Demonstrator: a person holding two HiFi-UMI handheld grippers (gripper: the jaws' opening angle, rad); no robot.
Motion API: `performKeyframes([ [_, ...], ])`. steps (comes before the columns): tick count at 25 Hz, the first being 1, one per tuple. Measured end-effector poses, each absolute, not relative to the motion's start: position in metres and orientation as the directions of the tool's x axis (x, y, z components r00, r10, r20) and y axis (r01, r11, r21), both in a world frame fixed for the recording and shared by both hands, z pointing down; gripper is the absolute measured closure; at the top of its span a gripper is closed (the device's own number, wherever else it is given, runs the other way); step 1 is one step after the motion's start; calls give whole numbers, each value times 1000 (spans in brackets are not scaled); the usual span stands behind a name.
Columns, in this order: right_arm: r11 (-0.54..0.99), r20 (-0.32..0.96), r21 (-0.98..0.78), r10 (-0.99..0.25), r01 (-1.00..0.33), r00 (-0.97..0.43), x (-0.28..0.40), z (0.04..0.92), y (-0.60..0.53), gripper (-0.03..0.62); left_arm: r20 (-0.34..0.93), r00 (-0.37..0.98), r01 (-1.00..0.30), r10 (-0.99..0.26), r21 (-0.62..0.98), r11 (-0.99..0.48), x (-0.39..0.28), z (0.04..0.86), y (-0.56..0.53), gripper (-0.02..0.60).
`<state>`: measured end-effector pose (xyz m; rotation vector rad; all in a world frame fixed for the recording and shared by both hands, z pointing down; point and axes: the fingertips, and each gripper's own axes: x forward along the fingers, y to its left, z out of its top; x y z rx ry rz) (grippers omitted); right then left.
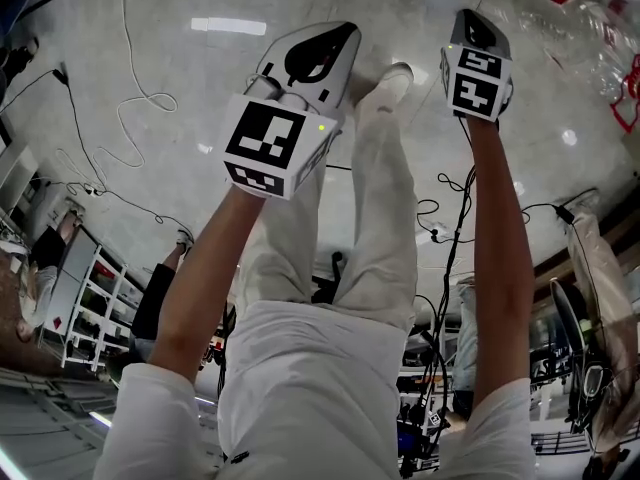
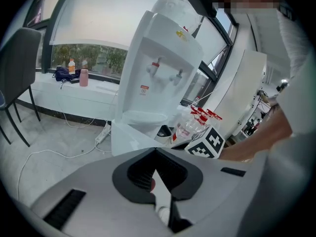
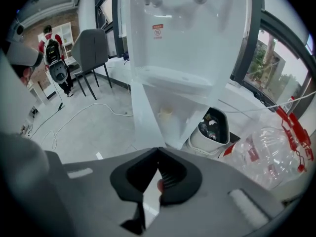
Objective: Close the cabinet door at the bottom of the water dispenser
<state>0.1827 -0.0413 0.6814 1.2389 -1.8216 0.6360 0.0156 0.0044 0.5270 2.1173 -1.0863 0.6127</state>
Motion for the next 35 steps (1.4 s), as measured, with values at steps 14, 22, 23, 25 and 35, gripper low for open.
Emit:
performKeyframes([
  [14, 408, 839, 67, -517, -910, -170, 210, 680, -68, 583, 655, 540, -835, -528, 337, -435, 30, 522, 4, 578],
  [22, 401, 834, 59, -524, -914, -176, 223, 681, -81, 583, 651, 543, -833, -530, 342, -435, 33, 524, 1, 579],
  [23, 395, 832, 49, -525, -918, -181, 224, 681, -82, 583, 650, 544, -833, -530, 342, -435, 33, 524, 0, 578],
  [25, 388, 830, 29, -522, -921, -194, 226, 680, -83, 583, 650, 544, -833, -530, 343, -435, 31, 524, 0, 578],
  [35, 371, 811, -42, -530, -928, -249, 227, 665, -79, 477, 655, 543, -832, -526, 338, -439, 18, 524, -7, 578],
])
